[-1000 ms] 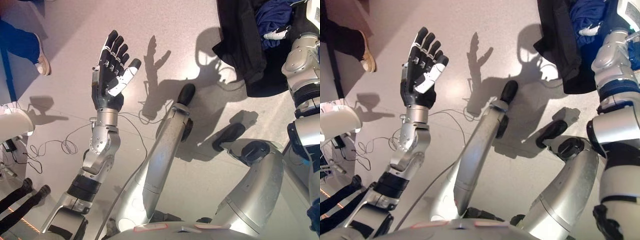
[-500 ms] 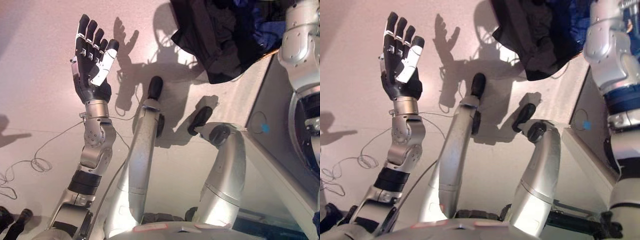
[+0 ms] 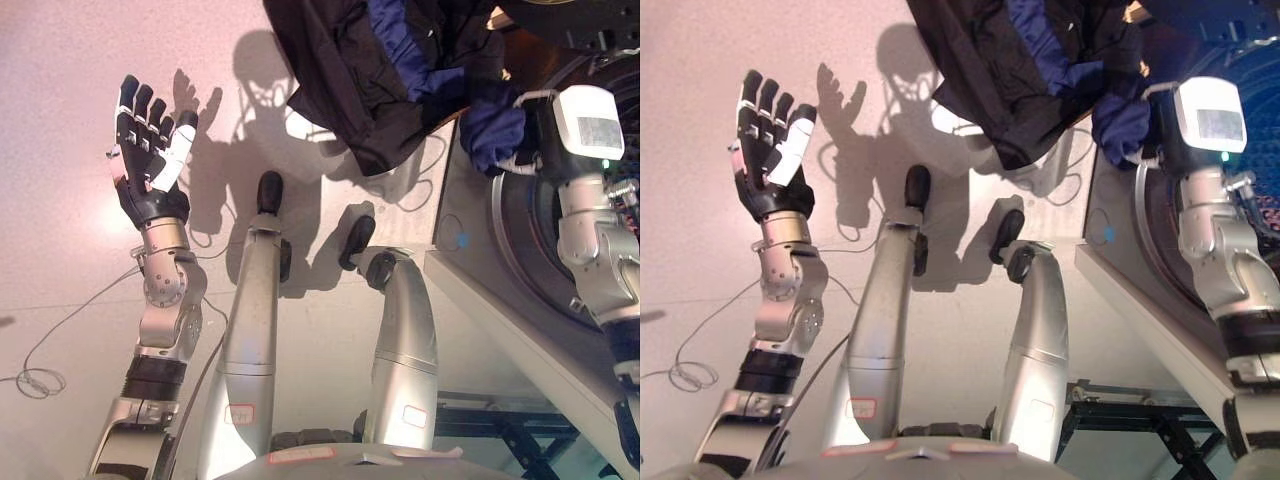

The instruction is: Put the clothes in the basket into the washing machine.

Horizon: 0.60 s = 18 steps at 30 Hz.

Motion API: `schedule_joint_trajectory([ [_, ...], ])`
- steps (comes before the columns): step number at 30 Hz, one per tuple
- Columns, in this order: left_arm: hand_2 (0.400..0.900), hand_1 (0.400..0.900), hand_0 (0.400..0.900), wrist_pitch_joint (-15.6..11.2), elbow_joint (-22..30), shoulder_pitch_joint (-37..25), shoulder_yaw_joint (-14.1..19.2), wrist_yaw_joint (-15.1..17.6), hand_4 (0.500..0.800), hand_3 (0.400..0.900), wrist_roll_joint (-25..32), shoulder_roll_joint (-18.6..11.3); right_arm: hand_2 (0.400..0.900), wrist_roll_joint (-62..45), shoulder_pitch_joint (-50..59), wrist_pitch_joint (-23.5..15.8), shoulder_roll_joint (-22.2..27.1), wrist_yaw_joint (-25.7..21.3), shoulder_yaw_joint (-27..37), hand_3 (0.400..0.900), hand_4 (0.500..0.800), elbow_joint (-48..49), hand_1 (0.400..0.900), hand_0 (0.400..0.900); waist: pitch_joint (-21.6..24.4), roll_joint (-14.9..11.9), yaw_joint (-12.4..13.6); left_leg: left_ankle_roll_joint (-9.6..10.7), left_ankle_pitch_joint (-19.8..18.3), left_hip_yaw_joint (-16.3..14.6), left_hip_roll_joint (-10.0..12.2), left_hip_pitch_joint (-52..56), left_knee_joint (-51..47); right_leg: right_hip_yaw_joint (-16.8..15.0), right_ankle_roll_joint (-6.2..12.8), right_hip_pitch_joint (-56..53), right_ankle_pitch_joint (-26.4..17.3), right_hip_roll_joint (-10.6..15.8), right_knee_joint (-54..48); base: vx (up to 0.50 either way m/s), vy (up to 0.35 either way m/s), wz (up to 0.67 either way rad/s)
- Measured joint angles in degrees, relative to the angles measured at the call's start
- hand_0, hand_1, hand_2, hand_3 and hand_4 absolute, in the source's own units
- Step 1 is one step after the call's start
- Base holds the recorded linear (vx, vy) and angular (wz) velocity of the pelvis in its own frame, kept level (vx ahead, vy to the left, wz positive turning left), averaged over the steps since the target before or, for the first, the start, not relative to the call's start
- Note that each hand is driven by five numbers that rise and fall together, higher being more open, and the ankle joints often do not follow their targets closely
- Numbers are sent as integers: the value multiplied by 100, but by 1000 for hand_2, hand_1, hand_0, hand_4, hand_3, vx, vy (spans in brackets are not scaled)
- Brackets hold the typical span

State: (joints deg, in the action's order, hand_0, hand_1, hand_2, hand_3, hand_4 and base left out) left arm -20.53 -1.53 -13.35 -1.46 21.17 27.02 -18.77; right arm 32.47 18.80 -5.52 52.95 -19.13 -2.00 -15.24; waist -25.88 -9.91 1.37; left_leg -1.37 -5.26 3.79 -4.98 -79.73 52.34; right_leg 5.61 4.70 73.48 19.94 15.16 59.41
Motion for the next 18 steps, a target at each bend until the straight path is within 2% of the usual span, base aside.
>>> schedule_joint_trajectory([
  [2, 900, 900, 900, 53, -14, -3, 39, -40, 800, 900, 0, -2, 400, 97, -303, 7, 4, 80, 208, 400, 500, -20, 400, 400, 5, -11, -41, -7, 3, -4, 25, 17, -1, 6, 43, -35, -58, -23, -46, -20, 19, -9],
  [8, 900, 900, 900, 66, -42, -12, 192, -190, 800, 900, -8, -11, 400, 922, -252, 83, 250, 210, 31, 400, 500, -934, 400, 400, 26, -44, -68, -34, -22, -24, 98, 160, -21, -2, 77, -205, -126, -101, -187, -14, 8, -6],
  [12, 900, 900, 900, 71, -67, -15, 183, -268, 800, 900, -8, -103, 400, 1340, 401, 261, 446, 356, -892, 400, 500, -2380, 400, 400, 84, -130, 1, -28, 0, -26, 122, 169, -74, 12, 66, -219, -158, -116, -250, 0, 0, 0],
  [18, 900, 900, 900, 153, -160, -59, 107, -324, 800, 900, -11, -235, 400, 1632, 1443, 309, 341, 420, -2225, 400, 500, -3797, 400, 400, 84, -133, 47, -35, 4, -47, 124, 332, -131, -8, 71, -351, -170, -112, -276, 0, 0, 0],
])
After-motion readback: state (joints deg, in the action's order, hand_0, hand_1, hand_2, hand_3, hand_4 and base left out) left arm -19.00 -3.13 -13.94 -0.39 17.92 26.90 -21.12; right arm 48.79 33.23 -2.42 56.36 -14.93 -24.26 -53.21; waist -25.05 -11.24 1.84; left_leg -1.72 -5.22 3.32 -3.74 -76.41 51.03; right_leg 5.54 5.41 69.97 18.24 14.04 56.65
